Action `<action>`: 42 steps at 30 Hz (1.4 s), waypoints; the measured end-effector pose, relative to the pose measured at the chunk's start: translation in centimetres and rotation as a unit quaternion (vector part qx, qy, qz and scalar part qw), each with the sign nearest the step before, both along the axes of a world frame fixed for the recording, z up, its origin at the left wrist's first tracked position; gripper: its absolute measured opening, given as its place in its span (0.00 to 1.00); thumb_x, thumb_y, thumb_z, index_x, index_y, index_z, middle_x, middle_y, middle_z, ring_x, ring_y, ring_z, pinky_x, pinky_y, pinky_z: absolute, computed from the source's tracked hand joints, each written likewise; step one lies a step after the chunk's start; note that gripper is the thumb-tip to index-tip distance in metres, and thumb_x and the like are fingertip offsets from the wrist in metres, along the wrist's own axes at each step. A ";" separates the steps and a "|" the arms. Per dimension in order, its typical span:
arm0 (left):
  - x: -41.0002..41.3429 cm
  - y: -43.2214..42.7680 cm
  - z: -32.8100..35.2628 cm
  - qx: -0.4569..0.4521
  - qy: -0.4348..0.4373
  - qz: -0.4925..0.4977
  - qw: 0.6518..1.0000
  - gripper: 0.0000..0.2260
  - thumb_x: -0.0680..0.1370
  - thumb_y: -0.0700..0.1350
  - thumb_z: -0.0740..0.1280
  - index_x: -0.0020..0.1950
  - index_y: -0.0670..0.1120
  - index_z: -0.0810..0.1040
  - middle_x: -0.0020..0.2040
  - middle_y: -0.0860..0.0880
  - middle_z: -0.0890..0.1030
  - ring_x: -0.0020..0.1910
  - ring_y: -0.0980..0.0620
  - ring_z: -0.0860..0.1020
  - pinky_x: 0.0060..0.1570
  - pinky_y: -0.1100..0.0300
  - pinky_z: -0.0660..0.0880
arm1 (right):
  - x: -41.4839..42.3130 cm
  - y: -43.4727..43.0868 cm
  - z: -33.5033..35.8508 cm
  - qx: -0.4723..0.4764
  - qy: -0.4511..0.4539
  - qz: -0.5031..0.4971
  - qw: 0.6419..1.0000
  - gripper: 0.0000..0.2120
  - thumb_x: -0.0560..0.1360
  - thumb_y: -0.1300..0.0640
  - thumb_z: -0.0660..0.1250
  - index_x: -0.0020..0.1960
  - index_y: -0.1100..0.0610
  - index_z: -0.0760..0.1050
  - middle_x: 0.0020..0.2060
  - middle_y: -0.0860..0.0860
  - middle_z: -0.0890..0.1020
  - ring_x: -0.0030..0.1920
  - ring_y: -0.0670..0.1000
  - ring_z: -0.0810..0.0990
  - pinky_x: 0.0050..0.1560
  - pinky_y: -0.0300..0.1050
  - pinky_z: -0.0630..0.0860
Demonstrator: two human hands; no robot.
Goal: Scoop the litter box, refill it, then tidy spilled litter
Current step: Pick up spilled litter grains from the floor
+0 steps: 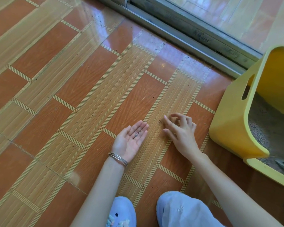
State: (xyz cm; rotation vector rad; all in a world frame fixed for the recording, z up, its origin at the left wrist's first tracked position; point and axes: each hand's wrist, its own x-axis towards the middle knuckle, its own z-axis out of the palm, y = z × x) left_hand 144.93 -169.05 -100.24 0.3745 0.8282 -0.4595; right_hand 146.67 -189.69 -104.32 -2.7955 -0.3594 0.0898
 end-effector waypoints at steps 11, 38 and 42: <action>-0.2 0.1 -0.1 0.006 0.001 -0.002 1.000 0.16 0.82 0.42 0.53 0.58 0.34 0.75 0.54 0.38 0.81 0.57 0.43 0.79 0.54 0.51 0.77 | -0.7 1.4 -0.2 -0.026 -0.016 0.011 0.999 0.20 0.75 0.41 0.57 0.64 0.45 0.73 0.62 0.52 0.71 0.60 0.56 0.66 0.55 0.54 0.60; -0.6 -0.5 -0.2 0.017 0.017 -0.029 0.999 0.16 0.82 0.42 0.53 0.59 0.33 0.75 0.56 0.37 0.80 0.58 0.42 0.78 0.59 0.51 0.73 | -0.5 4.7 -0.9 0.018 -0.146 -0.024 0.989 0.07 0.76 0.58 0.64 0.41 0.59 0.78 0.37 0.52 0.80 0.38 0.54 0.77 0.37 0.48 0.73; -0.9 -1.0 -0.2 0.014 0.023 -0.032 0.999 0.16 0.82 0.42 0.53 0.58 0.33 0.75 0.54 0.37 0.80 0.57 0.42 0.78 0.58 0.51 0.73 | -0.6 4.7 -0.3 -0.014 -0.117 -0.028 0.993 0.11 0.77 0.56 0.58 0.42 0.60 0.75 0.37 0.53 0.79 0.38 0.55 0.76 0.36 0.49 0.71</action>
